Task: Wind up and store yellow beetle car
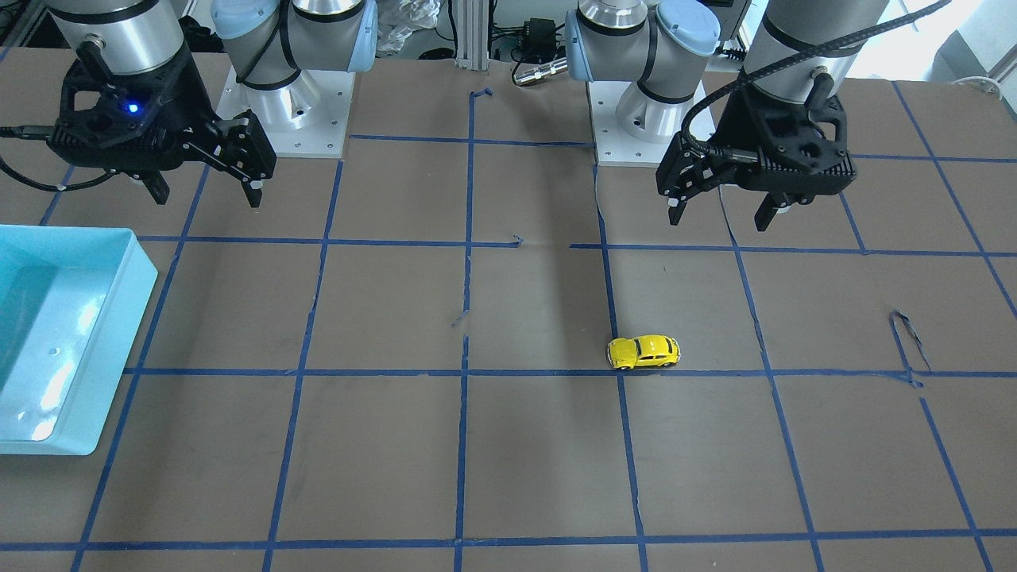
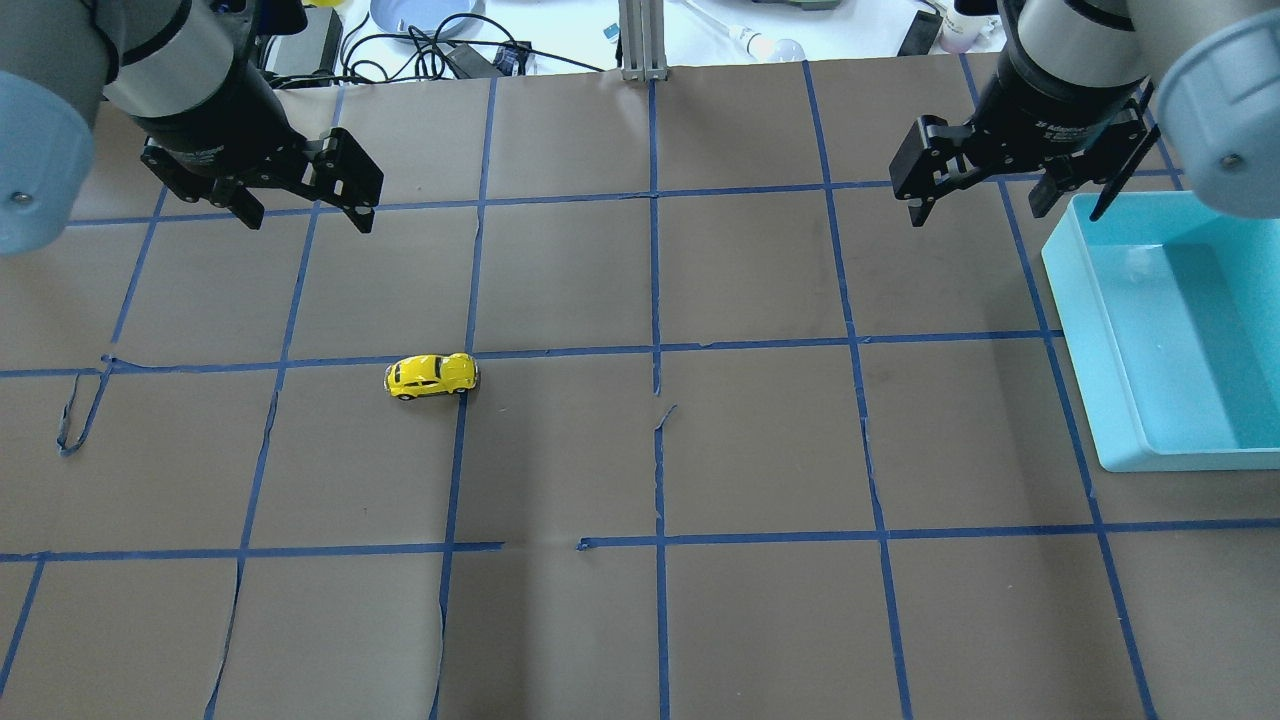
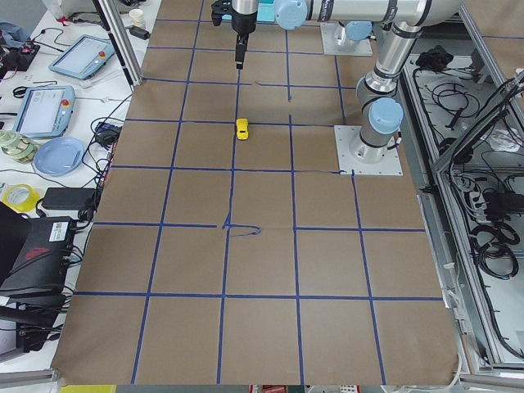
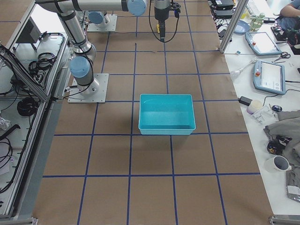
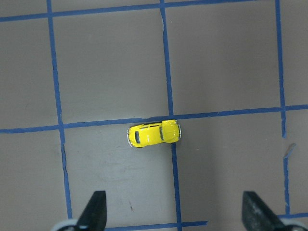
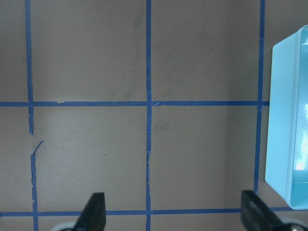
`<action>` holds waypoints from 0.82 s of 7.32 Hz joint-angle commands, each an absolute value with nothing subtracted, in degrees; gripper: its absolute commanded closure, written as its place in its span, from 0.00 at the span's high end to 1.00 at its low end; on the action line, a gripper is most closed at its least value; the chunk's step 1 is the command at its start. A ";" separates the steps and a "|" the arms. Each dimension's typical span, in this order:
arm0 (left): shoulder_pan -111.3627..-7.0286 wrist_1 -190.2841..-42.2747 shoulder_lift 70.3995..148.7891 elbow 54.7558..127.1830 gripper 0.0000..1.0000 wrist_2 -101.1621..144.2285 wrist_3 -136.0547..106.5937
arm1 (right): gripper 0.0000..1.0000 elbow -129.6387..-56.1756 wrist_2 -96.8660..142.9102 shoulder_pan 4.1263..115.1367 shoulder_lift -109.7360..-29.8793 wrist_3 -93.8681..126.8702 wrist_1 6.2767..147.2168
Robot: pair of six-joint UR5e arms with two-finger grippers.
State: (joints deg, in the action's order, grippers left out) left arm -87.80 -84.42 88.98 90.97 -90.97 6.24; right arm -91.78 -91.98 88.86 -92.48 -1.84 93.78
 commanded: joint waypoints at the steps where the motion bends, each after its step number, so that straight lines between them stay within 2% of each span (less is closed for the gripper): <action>1: -87.80 -84.81 88.60 90.97 1.00 -91.06 6.24 | 1.00 -91.84 -92.02 88.86 -92.46 -1.85 93.87; 6: -87.80 -84.38 89.12 91.14 1.00 -91.05 6.42 | 1.00 -91.50 -91.76 88.86 -92.55 -1.85 93.87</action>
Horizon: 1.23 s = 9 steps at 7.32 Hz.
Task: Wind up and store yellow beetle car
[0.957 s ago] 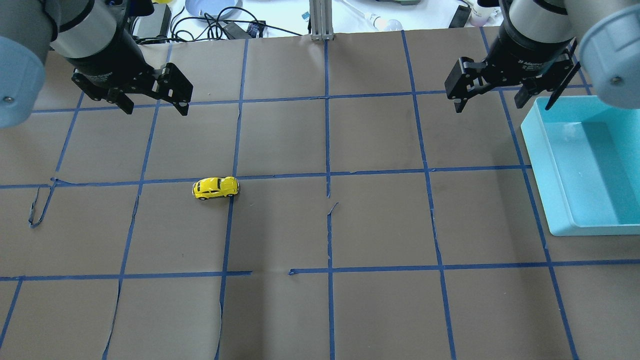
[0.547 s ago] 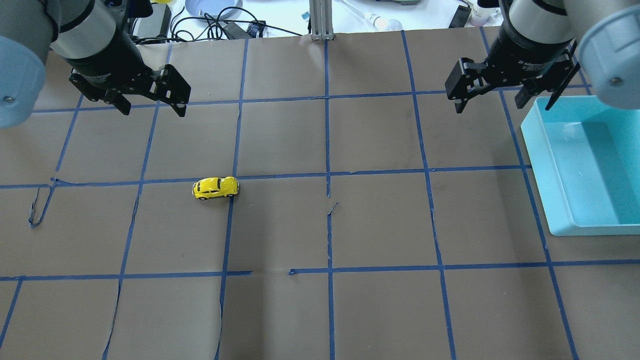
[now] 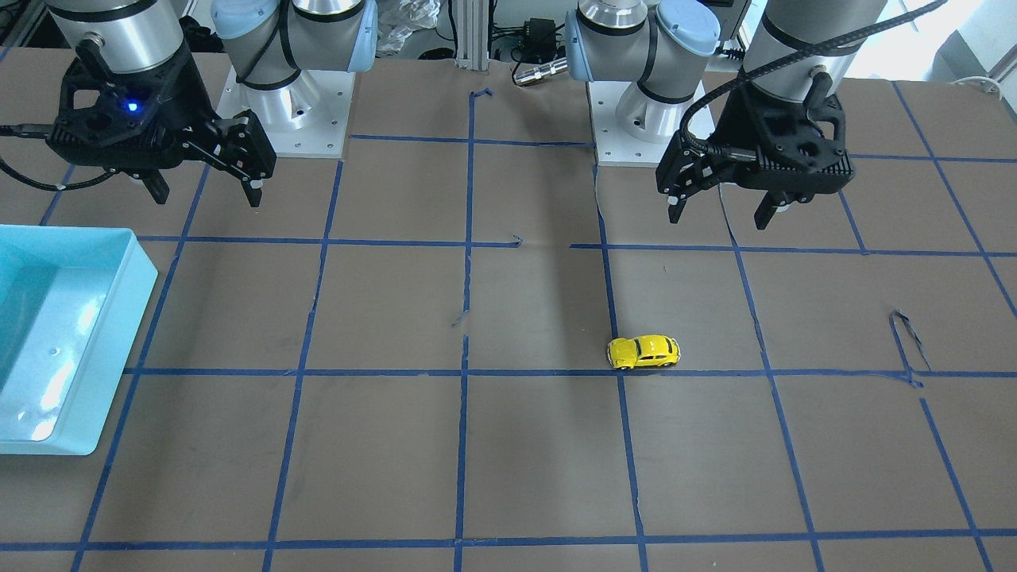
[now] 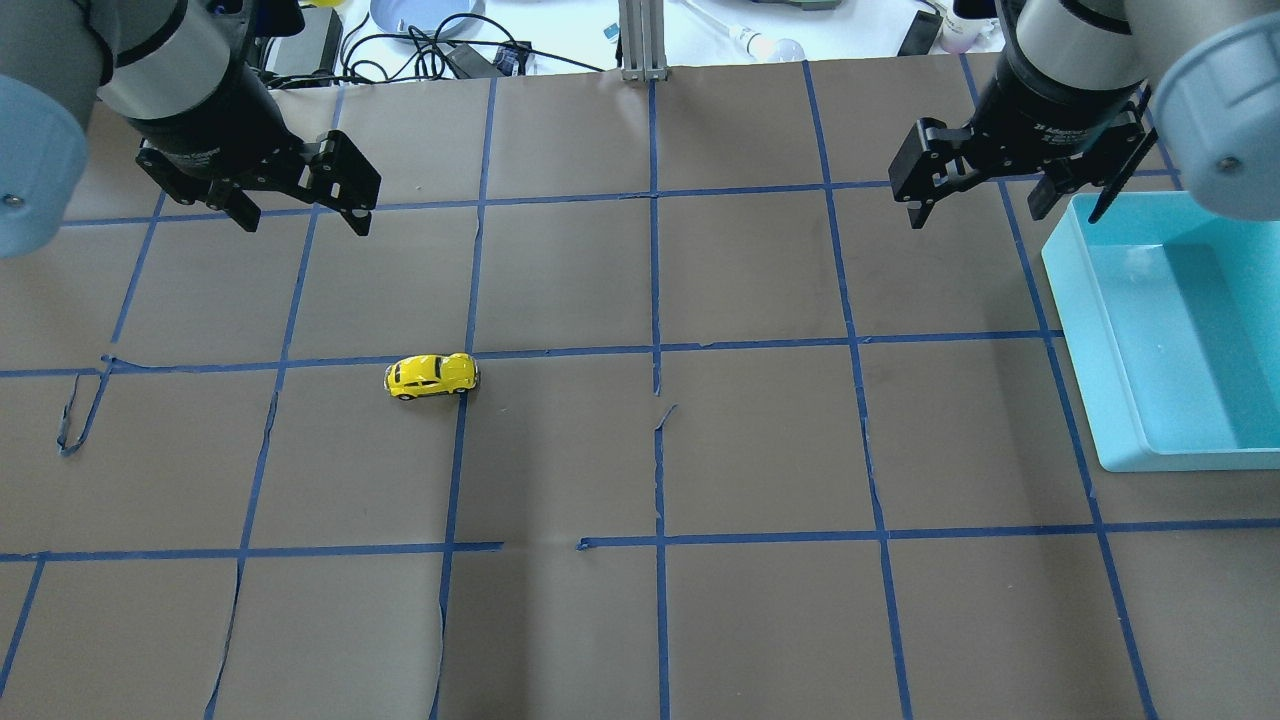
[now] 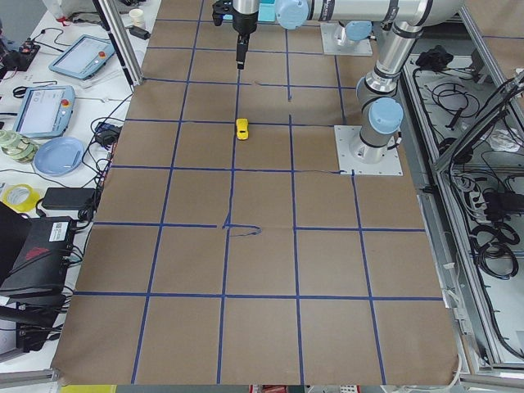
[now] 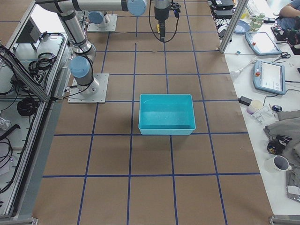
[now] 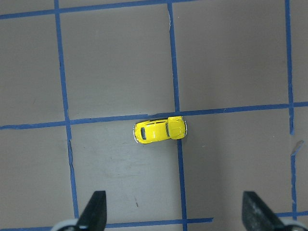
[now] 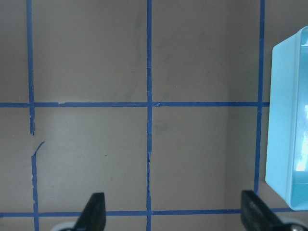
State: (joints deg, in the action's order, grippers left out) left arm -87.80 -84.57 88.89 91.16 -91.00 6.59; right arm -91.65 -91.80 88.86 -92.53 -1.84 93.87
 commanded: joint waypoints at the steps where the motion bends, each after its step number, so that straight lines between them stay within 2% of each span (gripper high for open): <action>1: -87.72 -84.90 88.77 91.14 1.00 -91.14 6.42 | 1.00 -91.49 -91.32 88.86 -92.55 -1.67 93.95; 5: -87.02 -84.11 89.91 91.14 0.98 -90.62 10.78 | 1.00 -91.50 -91.23 88.86 -92.46 -1.67 94.30; 9: -86.22 -81.83 94.81 92.71 0.94 -89.74 40.35 | 1.00 -91.76 -91.58 88.86 -92.46 -1.76 94.83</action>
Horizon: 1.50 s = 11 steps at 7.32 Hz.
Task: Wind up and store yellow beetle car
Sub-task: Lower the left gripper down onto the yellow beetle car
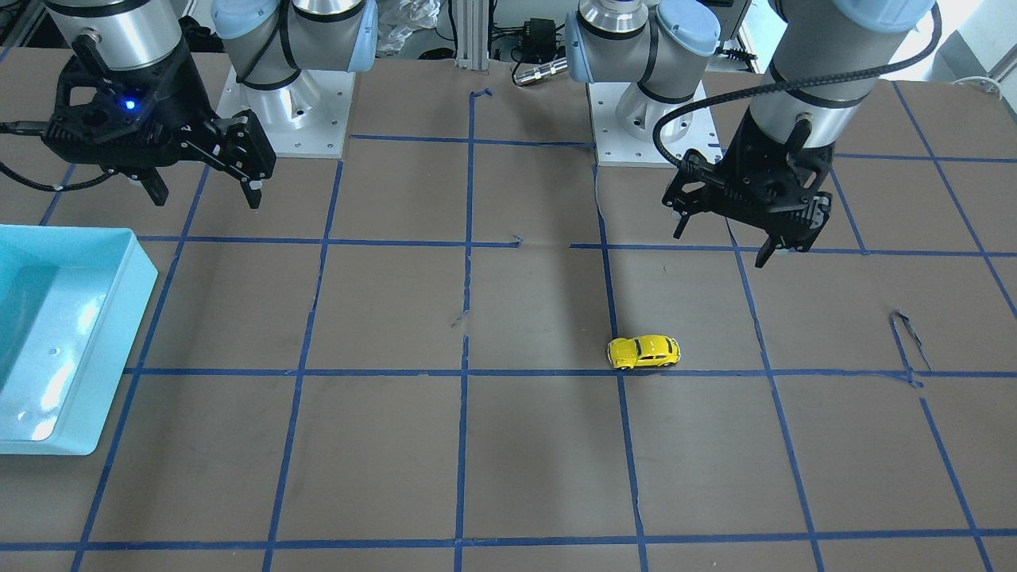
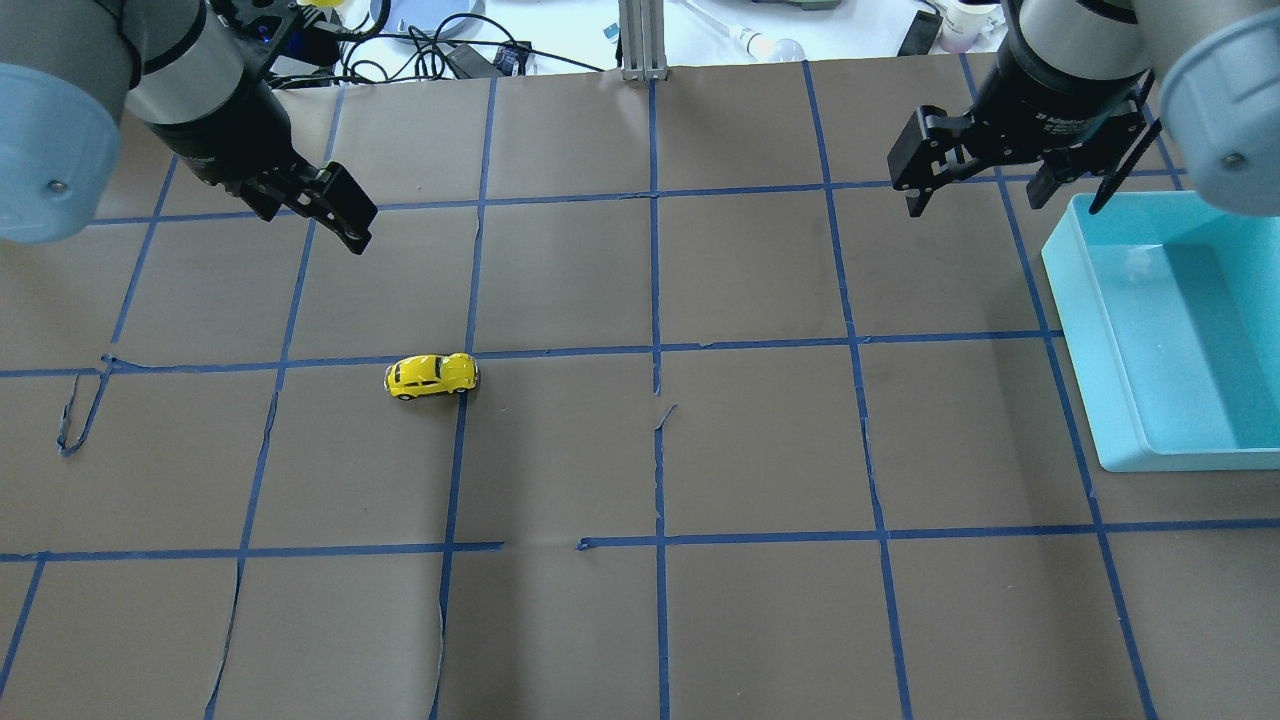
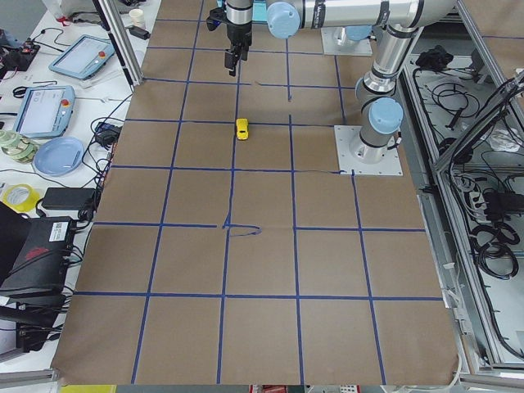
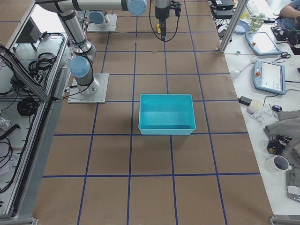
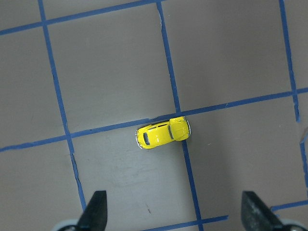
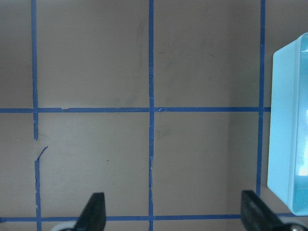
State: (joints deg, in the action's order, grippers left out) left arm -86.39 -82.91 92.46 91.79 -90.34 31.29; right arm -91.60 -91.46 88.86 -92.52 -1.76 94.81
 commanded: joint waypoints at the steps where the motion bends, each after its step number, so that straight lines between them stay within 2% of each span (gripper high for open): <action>1: -86.22 -80.26 96.14 94.46 0.91 -89.74 47.82 | 1.00 -91.67 -91.58 88.86 -92.46 -1.84 94.83; 3: -86.22 -75.27 97.81 99.20 0.91 -90.09 67.13 | 1.00 -92.02 -91.85 88.86 -92.46 -1.93 94.83; 4: -86.22 -70.71 98.26 103.23 0.91 -90.44 76.11 | 1.00 -92.02 -92.28 88.68 -92.46 -2.02 94.83; 5: -86.22 -63.70 99.65 107.80 0.86 -90.44 82.81 | 1.00 -92.11 -91.94 88.86 -92.37 -1.85 94.92; 7: -86.22 -54.62 103.43 114.23 0.85 -90.70 93.39 | 1.00 -92.11 -91.93 88.77 -92.46 -1.85 94.92; 11: -86.22 -47.03 108.80 114.26 0.78 -90.70 99.76 | 1.00 -91.94 -91.85 88.86 -92.55 -1.76 94.92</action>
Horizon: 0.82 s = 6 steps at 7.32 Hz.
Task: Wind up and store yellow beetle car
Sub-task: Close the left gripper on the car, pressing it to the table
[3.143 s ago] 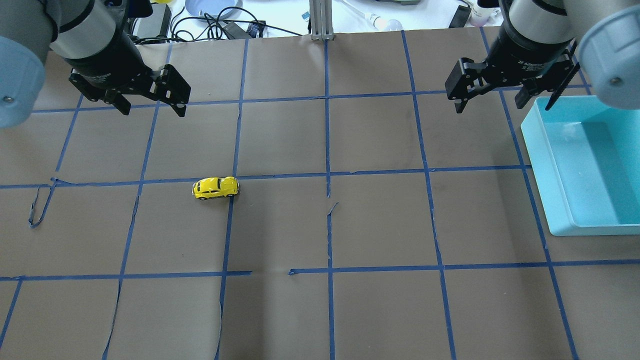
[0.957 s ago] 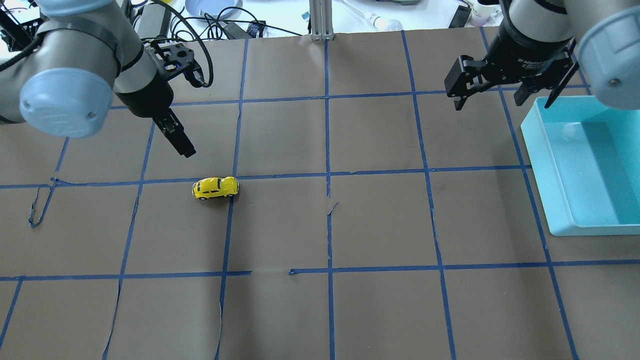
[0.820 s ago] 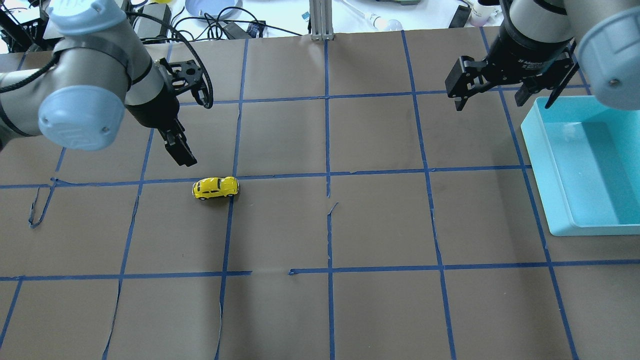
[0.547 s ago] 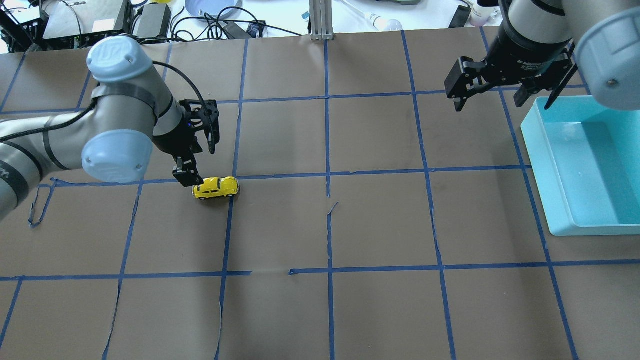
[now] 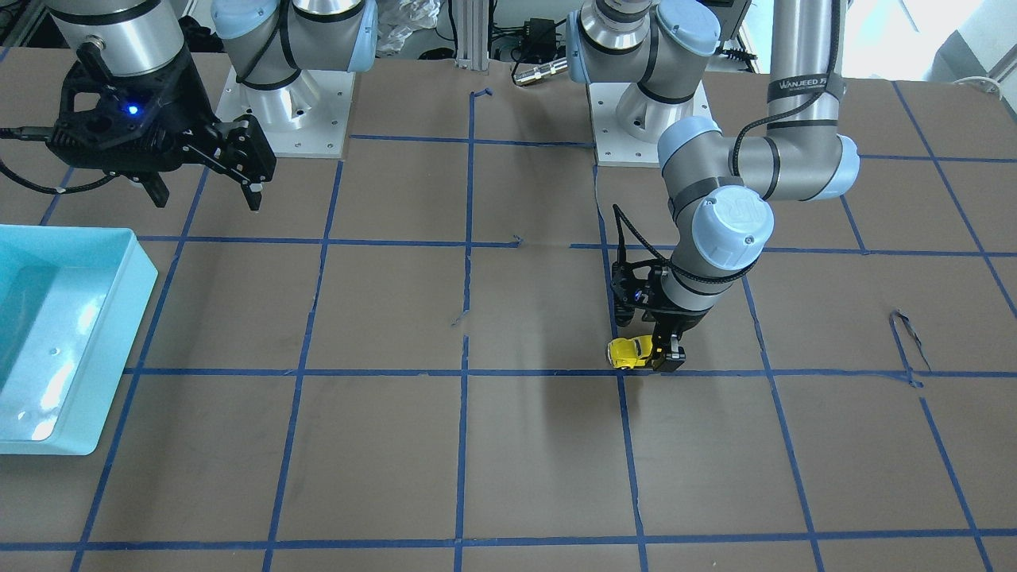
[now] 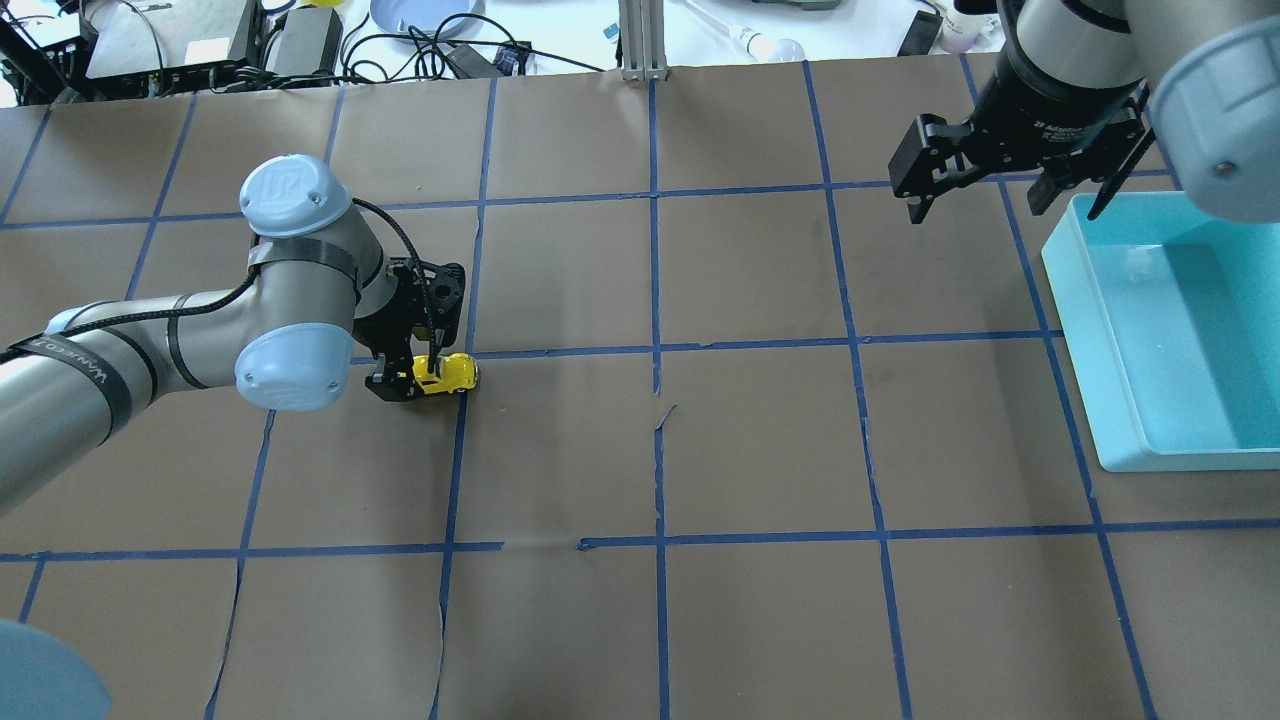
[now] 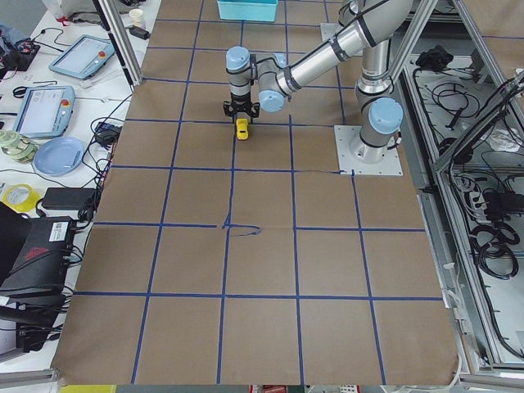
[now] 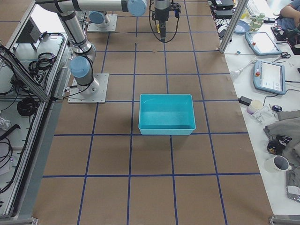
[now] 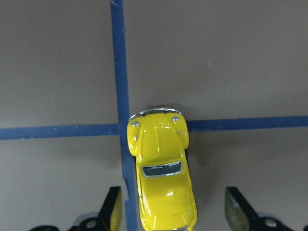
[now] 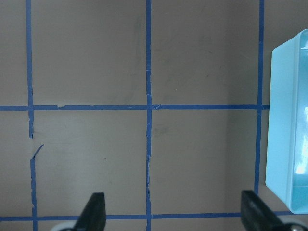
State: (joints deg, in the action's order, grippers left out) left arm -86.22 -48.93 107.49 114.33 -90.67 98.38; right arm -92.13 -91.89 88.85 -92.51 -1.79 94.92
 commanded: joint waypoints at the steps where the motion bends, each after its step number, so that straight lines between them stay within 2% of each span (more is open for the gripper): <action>1: -86.22 -46.93 109.07 114.34 0.78 -90.70 99.67 | 1.00 -92.02 -91.76 88.86 -92.55 -1.76 94.83; 6: -84.55 -46.93 109.16 114.34 0.67 -90.09 93.88 | 1.00 -91.67 -90.79 88.95 -92.72 -1.76 94.48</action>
